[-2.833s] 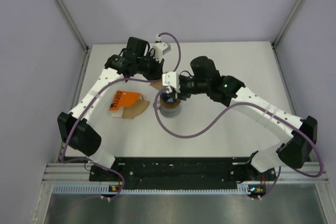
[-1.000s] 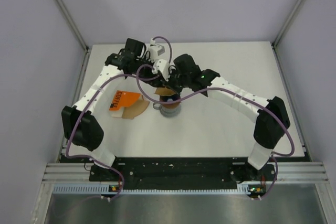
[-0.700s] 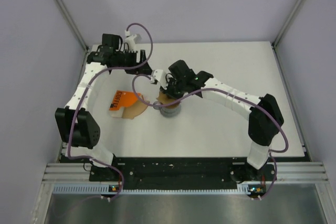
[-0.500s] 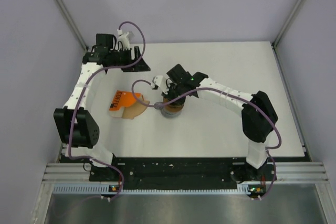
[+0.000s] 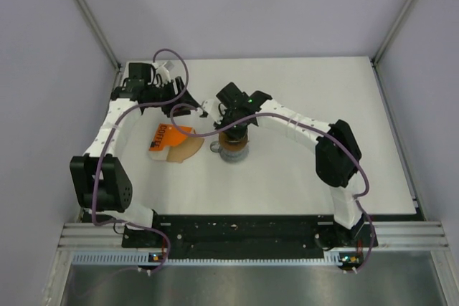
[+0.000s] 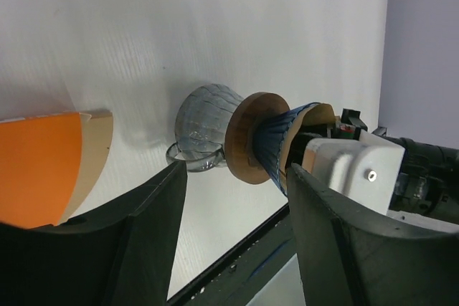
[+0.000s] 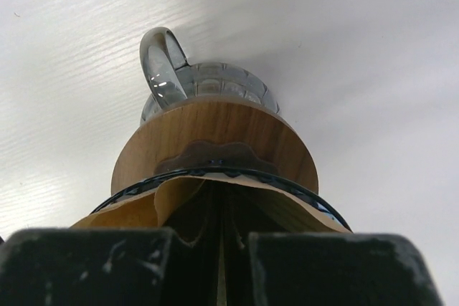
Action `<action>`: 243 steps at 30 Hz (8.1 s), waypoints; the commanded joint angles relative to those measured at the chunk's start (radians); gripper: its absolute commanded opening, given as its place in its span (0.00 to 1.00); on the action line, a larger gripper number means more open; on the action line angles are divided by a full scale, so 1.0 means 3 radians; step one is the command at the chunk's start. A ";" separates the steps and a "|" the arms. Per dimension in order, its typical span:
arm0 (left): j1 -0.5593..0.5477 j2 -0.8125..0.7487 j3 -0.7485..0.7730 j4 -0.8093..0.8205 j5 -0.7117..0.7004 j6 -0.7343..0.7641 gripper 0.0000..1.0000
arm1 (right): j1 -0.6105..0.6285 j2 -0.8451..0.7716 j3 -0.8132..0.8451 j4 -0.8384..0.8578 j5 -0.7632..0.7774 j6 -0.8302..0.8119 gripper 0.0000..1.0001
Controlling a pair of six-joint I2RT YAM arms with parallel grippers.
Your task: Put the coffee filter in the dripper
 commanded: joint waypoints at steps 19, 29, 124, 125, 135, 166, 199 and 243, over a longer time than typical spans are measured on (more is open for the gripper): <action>-0.0343 -0.0629 -0.1101 0.0702 0.0296 -0.0888 0.56 | 0.0111 0.0375 0.0118 -0.0173 0.0320 0.0584 0.00; -0.0446 -0.0598 -0.1326 0.1166 0.0378 -0.1296 0.50 | 0.0111 0.0308 0.0323 -0.0184 0.0121 0.0600 0.00; -0.0359 -0.0578 -0.0907 0.0789 0.0071 -0.0872 0.65 | -0.0006 -0.0106 -0.0173 0.0282 -0.0017 0.0768 0.00; -0.0359 -0.0583 -0.0917 0.0804 0.0071 -0.0877 0.64 | -0.0026 -0.0070 -0.0168 0.0282 -0.0027 0.0778 0.00; -0.0482 -0.0562 -0.1055 0.0845 0.0004 -0.0806 0.61 | -0.0134 0.0119 -0.0163 0.0322 -0.0124 0.0972 0.00; -0.0640 -0.0347 -0.0886 0.0753 -0.0323 -0.0607 0.54 | -0.0016 -0.0469 0.0185 0.0277 0.0064 0.0870 0.00; -0.0477 -0.0588 -0.0493 0.0298 -0.0338 -0.0290 0.78 | -0.0385 -0.1031 0.0129 0.0205 0.0203 0.0962 0.00; 0.0669 -0.0465 -0.1449 0.2124 -0.2005 0.0646 0.85 | -0.3176 -0.2703 -0.3757 0.3508 -0.0360 0.1914 0.95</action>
